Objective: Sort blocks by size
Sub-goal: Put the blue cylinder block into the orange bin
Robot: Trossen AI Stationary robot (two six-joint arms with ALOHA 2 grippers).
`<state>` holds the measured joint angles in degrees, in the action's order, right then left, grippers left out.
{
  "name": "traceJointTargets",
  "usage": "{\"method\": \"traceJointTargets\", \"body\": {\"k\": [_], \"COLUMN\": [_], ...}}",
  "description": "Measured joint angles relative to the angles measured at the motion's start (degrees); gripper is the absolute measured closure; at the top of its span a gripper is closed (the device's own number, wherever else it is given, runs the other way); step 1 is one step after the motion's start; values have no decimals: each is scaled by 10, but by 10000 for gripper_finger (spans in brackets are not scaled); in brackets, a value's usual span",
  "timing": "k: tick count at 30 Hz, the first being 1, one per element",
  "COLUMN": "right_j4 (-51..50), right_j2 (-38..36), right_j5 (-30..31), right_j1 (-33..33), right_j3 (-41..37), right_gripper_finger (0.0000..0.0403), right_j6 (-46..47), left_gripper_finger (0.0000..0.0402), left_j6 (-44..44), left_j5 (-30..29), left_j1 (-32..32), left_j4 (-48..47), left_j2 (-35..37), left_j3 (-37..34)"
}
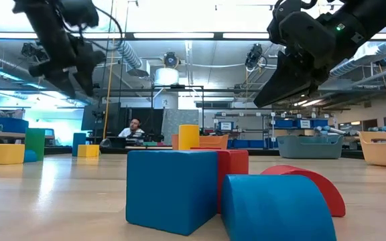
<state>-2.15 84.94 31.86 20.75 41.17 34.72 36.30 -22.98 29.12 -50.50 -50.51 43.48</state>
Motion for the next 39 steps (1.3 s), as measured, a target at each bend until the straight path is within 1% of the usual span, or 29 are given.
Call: {"method": "traceJointTargets", "body": {"k": [6,8,11,13,15,17,25,33,39], "right_j4": [0,0,0,0,0,-1,-1,-1,-1], "right_j2": [0,0,0,0,0,0,0,0,0], "right_j5": [0,0,0,0,-1,-1,-1,-1,-1], "right_j1": [0,0,0,0,0,0,0,0,0], "right_j3": [0,0,0,0,0,0,0,0,0], "right_gripper_finger": [390,392,387,378,373,372,391,371,384], "right_j6": [-4,-4,-4,-4,-4,-4,-14,-15,-15], "left_gripper_finger": [131,131,131,131,131,131,131,131,137], "left_j6": [-45,-59,-63,-77,-92,-98,-102,-105,-105], "left_j5": [47,51,54,72,102,116,118,122,122], "left_j1": [87,110,135,149,160,167,193,197,197], "left_j4": [11,12,18,37,61,78,90,90,91], "left_j2": [-80,-103,-132,-149,-161,-175,-218,-240,-243], "left_j3": [0,0,0,0,0,0,0,0,0]}}
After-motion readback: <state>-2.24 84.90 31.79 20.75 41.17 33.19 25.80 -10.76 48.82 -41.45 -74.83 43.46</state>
